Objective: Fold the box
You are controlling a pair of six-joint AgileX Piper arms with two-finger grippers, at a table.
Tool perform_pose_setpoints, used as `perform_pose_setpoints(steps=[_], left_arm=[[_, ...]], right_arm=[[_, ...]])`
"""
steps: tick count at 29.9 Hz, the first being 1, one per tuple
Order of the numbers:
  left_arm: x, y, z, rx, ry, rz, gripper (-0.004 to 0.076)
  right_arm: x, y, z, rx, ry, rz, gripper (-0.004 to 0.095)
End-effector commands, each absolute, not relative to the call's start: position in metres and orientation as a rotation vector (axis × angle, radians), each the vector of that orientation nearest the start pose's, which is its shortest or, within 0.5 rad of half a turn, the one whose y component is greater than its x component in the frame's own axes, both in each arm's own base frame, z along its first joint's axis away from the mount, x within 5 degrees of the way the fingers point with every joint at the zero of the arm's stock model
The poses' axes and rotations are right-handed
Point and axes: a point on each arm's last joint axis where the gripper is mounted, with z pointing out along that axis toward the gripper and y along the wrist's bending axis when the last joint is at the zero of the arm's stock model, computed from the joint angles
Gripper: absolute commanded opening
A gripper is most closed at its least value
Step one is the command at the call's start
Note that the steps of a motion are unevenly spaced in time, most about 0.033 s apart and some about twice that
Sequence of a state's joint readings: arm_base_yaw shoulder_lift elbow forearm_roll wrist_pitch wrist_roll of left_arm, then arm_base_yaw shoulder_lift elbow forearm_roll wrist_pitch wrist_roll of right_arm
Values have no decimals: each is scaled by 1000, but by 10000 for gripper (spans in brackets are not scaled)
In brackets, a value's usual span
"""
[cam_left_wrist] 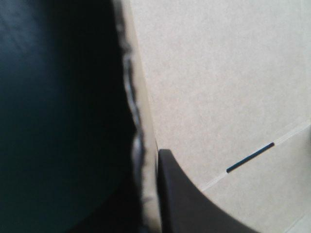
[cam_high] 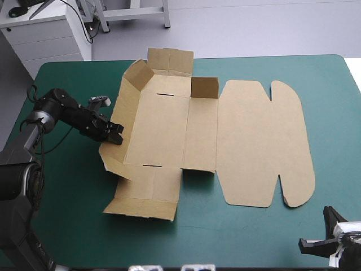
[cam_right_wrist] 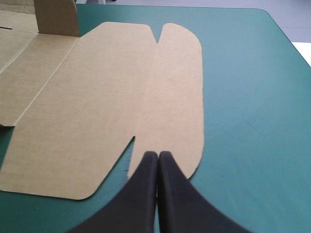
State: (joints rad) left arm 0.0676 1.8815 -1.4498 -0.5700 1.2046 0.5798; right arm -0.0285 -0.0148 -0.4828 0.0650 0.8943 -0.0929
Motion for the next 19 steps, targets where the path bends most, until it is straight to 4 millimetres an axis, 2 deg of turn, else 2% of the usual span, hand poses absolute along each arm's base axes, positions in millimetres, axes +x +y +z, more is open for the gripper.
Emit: perform_pose_setpoints(steps=[1, 6, 12, 15, 19], left_arm=[[371, -20, 287, 630, 2783, -531, -8], [379, -21, 312, 789, 2719, -250, -8], [384, -31, 332, 1104, 2594, 90, -8], [386, -43, 341, 1253, 2491, 238, -8], [393, -70, 349, 1345, 2315, 386, -8]], right_arm=[[2, 4, 299, -55, 1786, -18, -19], [6, 4, 297, -52, 1757, -19, -19], [7, 4, 297, -45, 1753, -14, -19], [7, 4, 297, -45, 1753, -14, -19], [7, 4, 297, -45, 1753, -14, -19]])
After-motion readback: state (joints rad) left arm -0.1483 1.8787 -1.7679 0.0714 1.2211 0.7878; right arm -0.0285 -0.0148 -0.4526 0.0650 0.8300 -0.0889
